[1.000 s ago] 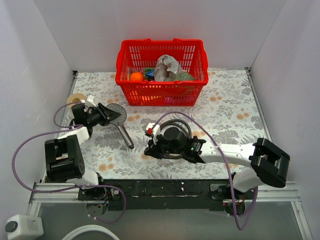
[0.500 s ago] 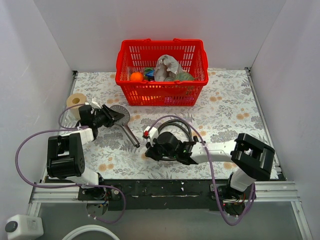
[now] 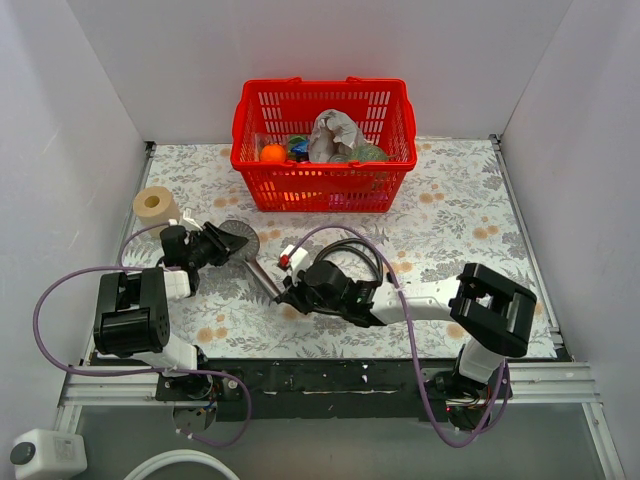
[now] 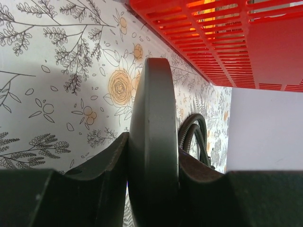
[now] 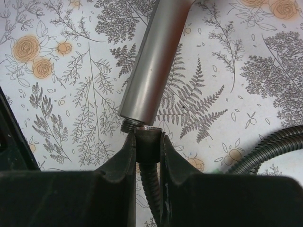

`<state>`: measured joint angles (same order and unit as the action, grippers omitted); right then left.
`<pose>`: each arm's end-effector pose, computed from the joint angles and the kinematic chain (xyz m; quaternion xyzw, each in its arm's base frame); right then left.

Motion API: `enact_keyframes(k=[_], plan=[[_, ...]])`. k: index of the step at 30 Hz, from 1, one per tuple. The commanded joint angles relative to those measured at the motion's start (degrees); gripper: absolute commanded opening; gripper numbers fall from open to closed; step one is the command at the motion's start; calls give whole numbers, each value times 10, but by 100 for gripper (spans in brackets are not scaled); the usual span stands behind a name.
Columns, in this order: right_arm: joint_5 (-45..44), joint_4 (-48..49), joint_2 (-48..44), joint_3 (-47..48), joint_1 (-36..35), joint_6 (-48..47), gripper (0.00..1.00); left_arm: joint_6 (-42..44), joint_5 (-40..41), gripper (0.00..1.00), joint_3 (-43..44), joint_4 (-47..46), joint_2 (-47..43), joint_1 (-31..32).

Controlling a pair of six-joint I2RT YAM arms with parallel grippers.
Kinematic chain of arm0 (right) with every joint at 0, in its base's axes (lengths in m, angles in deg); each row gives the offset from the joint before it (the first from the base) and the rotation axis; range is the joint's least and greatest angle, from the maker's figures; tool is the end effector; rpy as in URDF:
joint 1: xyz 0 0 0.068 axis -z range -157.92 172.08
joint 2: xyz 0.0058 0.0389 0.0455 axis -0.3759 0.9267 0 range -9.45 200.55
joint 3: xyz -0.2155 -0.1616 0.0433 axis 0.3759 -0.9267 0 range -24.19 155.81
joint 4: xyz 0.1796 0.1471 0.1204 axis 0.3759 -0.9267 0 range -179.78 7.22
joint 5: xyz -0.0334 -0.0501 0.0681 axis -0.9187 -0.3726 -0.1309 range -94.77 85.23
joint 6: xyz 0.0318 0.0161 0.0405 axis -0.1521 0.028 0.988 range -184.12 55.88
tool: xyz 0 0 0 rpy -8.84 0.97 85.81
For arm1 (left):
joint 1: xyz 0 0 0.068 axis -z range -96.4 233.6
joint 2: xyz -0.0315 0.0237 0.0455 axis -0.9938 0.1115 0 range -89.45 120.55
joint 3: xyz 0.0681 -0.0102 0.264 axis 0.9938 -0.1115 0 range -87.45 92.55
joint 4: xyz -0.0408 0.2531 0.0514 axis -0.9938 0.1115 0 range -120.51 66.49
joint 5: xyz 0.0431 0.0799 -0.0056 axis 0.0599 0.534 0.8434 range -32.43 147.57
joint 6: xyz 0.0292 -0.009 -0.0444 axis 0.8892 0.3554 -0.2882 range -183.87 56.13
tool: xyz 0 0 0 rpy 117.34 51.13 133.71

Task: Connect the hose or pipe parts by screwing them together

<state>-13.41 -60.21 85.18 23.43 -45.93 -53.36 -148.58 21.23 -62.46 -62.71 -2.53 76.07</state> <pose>0.1366 0.3241 0.1931 -0.3658 0.7554 0.2936 0.4575 0.2637 0.0136 0.1383 -0.4837 0.6824 -0.5083 0.2047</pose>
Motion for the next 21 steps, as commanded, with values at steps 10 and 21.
enact_keyframes(k=[10, 21], plan=[[-3, 0, 26, 15, -26, -10, 1, -25, 13, 0, -36, -105, 31, -10], [-15, -17, 11, -32, -29, 1, 1, 13, 29, 0, -47, -101, 45, -12]])
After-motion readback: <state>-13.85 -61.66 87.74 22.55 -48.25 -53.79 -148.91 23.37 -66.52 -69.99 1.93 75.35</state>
